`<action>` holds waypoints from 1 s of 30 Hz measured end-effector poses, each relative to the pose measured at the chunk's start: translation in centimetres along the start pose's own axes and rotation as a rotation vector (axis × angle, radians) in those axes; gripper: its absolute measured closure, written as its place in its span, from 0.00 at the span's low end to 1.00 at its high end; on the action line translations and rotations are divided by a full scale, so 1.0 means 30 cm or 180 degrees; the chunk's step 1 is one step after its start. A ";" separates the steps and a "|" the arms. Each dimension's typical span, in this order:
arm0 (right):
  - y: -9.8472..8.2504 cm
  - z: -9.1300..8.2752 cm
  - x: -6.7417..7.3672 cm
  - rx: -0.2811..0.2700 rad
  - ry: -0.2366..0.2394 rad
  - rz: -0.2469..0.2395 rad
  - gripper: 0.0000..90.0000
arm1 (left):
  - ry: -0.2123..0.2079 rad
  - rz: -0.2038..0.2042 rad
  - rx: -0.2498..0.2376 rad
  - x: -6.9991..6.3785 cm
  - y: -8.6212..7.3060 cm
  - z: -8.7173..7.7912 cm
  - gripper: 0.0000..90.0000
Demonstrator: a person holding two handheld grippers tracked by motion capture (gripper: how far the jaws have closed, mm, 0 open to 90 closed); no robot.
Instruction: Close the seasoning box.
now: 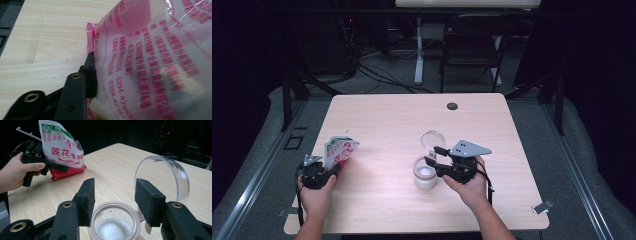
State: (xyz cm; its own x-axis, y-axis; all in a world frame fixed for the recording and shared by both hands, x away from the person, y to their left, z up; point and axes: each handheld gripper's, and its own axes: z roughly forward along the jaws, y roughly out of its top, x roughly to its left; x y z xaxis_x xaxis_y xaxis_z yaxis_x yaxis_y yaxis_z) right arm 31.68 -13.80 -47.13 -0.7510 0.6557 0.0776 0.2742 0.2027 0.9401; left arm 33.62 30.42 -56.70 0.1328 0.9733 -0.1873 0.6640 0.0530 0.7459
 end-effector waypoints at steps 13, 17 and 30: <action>-0.001 -0.003 -0.003 -0.0022 -0.0052 -0.0011 0.54 | 0.0015 0.0175 -0.0107 -0.034 0.005 -0.020 0.43; 0.000 -0.004 -0.007 -0.0028 -0.0049 -0.0002 0.53 | 0.0006 0.0167 -0.0164 -0.040 0.006 -0.029 0.42; 0.003 -0.009 -0.014 -0.0057 -0.0079 0.0012 0.53 | -0.0007 0.0189 -0.0288 -0.060 0.021 -0.075 0.39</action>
State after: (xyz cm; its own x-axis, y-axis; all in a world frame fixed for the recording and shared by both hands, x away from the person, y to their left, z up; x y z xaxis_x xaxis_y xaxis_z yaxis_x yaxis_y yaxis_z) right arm 31.87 -14.25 -46.98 -0.7348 0.6744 0.0731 0.2660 0.1874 0.9456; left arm 32.14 29.21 -54.45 0.1717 0.9748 -0.1425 0.5858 0.0153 0.8103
